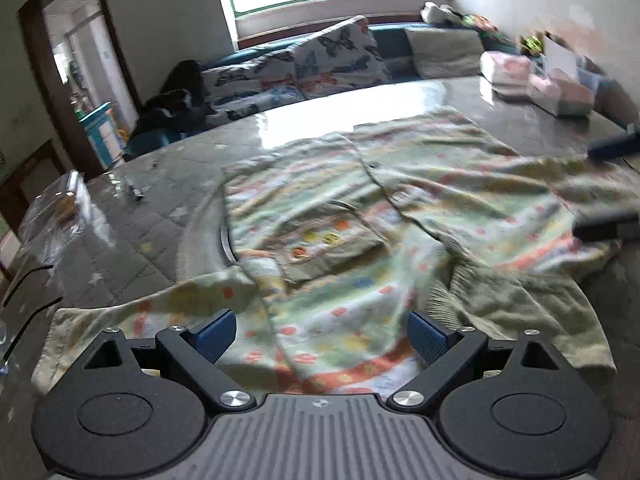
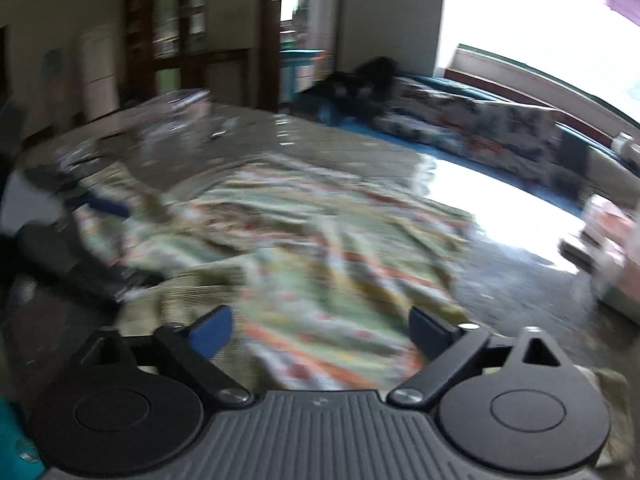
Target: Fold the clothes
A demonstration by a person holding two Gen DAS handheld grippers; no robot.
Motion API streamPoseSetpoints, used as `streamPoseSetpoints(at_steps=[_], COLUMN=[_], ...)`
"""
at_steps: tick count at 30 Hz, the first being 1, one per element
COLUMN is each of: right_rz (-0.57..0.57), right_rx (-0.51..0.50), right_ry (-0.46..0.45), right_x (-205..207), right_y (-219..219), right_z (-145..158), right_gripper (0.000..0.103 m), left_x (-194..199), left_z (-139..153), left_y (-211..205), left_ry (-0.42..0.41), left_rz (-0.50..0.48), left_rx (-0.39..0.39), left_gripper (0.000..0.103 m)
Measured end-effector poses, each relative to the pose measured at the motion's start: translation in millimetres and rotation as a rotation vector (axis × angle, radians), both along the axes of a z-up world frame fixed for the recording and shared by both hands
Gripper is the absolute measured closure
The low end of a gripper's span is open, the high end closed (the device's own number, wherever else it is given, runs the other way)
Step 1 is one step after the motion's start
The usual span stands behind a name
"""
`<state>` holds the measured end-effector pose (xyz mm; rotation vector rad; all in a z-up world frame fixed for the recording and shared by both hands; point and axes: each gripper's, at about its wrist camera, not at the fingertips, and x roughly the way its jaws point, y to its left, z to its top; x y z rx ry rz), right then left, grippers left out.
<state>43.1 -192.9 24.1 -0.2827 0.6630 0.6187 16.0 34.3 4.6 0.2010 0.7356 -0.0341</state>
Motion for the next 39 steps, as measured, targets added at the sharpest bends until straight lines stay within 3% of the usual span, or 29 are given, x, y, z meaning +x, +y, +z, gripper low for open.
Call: streamPoseSetpoints(at_steps=[5, 7, 10, 14, 19, 24, 28, 31, 36, 39], right_rz=[0.144, 0.176, 0.207, 0.240, 0.239, 0.170, 0.104, 0.078, 0.062, 0.062], right_rx=[-0.013, -0.019, -0.028, -0.051, -0.068, 0.017, 0.101, 0.138, 0.166, 0.165], right_ry=[0.049, 0.072, 0.105, 0.094, 0.096, 0.104, 0.147, 0.172, 0.192, 0.196], right_x=[-14, -18, -20, -31, -34, -26, -15, -9, -5, -5], right_y=[34, 41, 50, 53, 55, 34, 12, 2, -3, -3], right_z=[-10, -17, -26, -28, -34, -17, -6, -5, -6, -7], right_gripper=[0.040, 0.056, 0.065, 0.069, 0.097, 0.098, 0.098, 0.098, 0.098, 0.098], left_x=[-5, -8, -16, -26, -34, -40, -41, -41, -42, -46], left_z=[17, 21, 24, 27, 34, 34, 26, 15, 0, 0], left_y=[20, 23, 22, 15, 3, -15, -33, -43, -56, -57], left_ry=[-0.035, -0.043, -0.040, -0.038, -0.034, -0.024, -0.002, 0.011, 0.019, -0.003], left_rz=[0.058, 0.053, 0.016, -0.052, -0.136, -0.257, -0.355, -0.411, -0.483, -0.505], left_rx=[-0.061, -0.077, -0.104, -0.129, -0.178, -0.195, -0.178, -0.123, -0.024, 0.010], left_gripper=[0.010, 0.010, 0.013, 0.019, 0.026, 0.038, 0.041, 0.049, 0.073, 0.079])
